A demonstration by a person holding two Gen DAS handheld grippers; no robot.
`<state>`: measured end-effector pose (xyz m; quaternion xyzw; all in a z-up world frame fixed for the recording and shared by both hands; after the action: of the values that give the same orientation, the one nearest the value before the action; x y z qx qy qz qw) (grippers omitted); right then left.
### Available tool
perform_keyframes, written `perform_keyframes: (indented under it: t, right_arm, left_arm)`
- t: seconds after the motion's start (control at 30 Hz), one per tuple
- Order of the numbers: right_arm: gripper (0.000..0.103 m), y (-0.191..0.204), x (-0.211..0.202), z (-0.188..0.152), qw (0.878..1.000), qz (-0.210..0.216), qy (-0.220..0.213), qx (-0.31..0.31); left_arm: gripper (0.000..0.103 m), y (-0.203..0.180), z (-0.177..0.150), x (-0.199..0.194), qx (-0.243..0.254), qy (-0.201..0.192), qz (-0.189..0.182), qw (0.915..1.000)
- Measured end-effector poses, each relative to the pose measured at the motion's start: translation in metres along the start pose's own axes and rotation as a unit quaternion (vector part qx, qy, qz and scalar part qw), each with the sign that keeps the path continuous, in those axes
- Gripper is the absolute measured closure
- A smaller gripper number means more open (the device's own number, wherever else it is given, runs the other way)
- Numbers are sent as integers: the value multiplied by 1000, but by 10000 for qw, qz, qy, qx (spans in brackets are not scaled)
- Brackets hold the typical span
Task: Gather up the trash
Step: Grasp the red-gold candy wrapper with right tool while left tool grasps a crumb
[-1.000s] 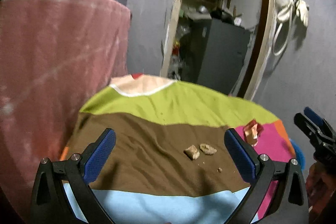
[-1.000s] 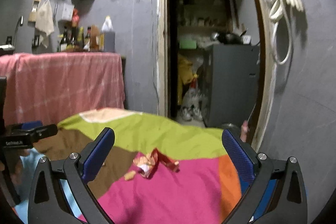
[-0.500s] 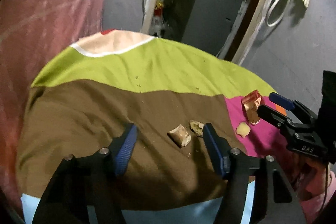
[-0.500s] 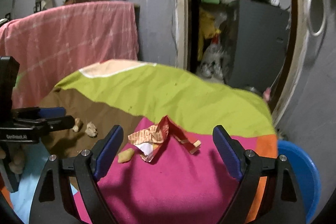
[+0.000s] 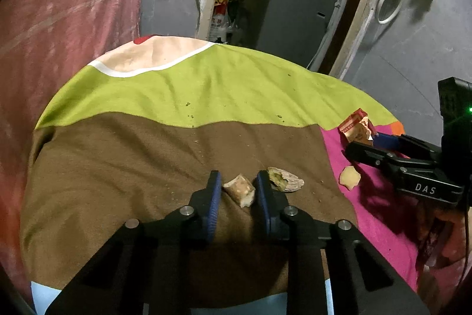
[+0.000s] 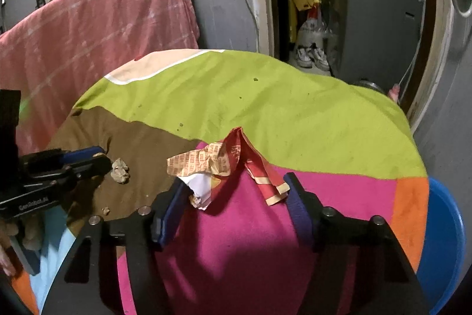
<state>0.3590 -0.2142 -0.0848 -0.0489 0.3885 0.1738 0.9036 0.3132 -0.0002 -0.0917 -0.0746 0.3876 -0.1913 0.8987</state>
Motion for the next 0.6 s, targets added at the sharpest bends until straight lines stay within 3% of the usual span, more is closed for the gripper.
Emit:
perform_keyframes:
  t: [0.1,0.37,0.6]
  right_arm:
    - [50,0,-1,0,10000,-24,-16,-24]
    - [58,-1,-5,0,9998,1,-172,27]
    - [83,1,-11,-1,9994,12,-351,-6]
  left_arm:
    - [84,-2,1,-2,27,-58,20,10000]
    - [84,-5,0,-18,7,-370,-6,9993]
    - [84,-6,0,-31,2,-608,-22,9981]
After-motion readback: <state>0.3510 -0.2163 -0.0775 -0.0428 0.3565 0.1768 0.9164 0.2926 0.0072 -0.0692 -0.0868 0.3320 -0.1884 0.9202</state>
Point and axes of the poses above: each gripper's, at about its wrist camera, not at the fingertips, and x roughly the way its jaws point, y to its left, z to its top, the point moved 2 cm from there along x, roughly the way its jaws point, and after that the axes turned 8 degrees about -z, right-handed, at the moved point
